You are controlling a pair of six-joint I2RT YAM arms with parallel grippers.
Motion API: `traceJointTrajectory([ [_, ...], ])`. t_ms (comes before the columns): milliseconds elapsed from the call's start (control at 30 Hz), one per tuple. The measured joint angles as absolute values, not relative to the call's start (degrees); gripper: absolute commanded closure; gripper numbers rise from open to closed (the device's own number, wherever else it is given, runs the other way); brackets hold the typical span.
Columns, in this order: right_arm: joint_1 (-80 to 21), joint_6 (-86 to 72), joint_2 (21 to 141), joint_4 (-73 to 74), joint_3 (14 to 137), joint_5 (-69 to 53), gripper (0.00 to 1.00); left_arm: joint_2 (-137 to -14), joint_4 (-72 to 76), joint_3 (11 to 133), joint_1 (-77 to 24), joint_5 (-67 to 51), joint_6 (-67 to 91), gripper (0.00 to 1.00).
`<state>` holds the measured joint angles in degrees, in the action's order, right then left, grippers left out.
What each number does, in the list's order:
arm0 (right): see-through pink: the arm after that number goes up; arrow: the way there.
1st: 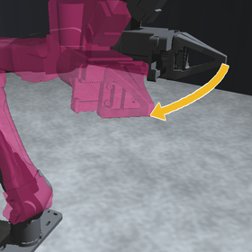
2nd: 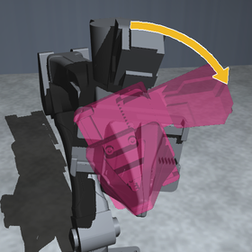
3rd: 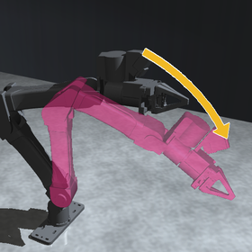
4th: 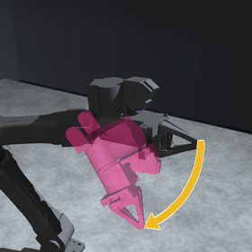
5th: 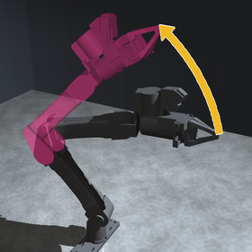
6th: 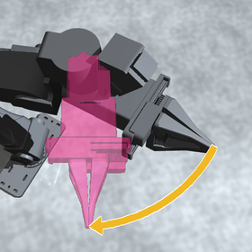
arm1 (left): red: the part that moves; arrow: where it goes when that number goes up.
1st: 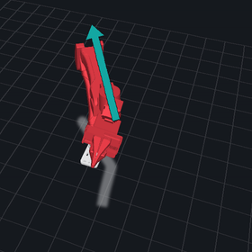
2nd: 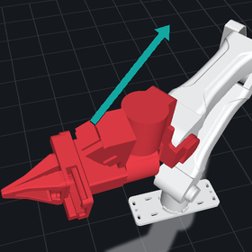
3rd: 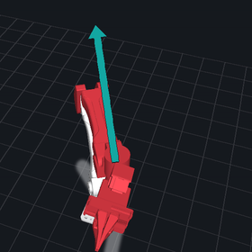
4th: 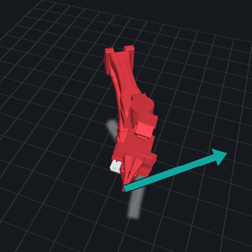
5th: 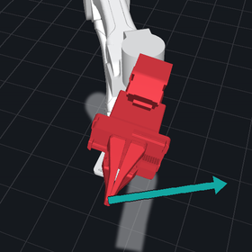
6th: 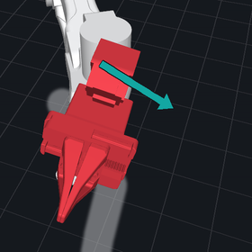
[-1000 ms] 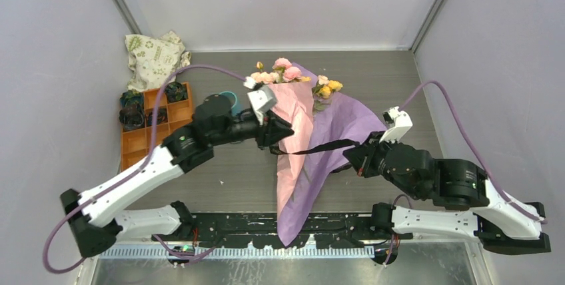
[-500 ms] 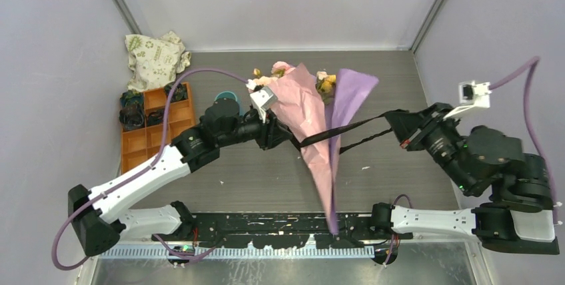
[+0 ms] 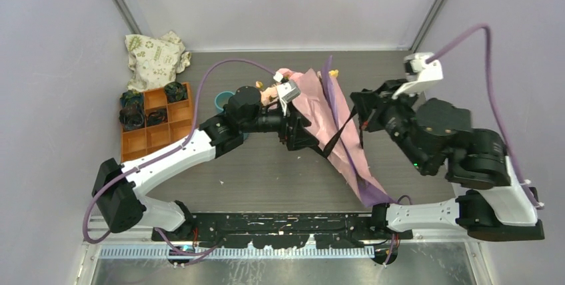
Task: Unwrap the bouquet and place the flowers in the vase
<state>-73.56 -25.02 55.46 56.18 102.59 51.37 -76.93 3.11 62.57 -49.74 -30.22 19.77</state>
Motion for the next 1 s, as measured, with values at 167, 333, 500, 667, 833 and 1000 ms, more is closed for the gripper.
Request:
traceJointTrajectory([
  [167,-73.6,-24.2,58.9,56.2,102.4,49.1,0.99,-81.8,7.0,68.5,-49.7,-36.3,19.5,0.20],
  [333,-73.6,-24.1,59.2,56.3,102.7,47.2,0.99,-86.8,9.7,72.6,-49.7,-40.8,19.2,0.18],
  [500,-73.6,-23.9,59.3,56.2,103.6,46.1,0.99,-89.8,12.2,72.6,-49.7,-44.5,19.7,0.19],
  [667,-73.6,-23.3,60.2,56.1,104.7,45.7,0.99,-93.2,18.7,72.6,-49.8,-47.8,23.7,0.18],
  [833,-73.6,-22.6,61.2,56.0,105.0,45.7,0.99,-98.4,31.5,72.6,-49.8,-50.6,32.6,0.21],
  [1000,-73.6,-22.4,62.3,55.3,105.0,45.8,0.99,-103.3,41.9,72.1,-49.8,-52.6,41.2,0.62],
])
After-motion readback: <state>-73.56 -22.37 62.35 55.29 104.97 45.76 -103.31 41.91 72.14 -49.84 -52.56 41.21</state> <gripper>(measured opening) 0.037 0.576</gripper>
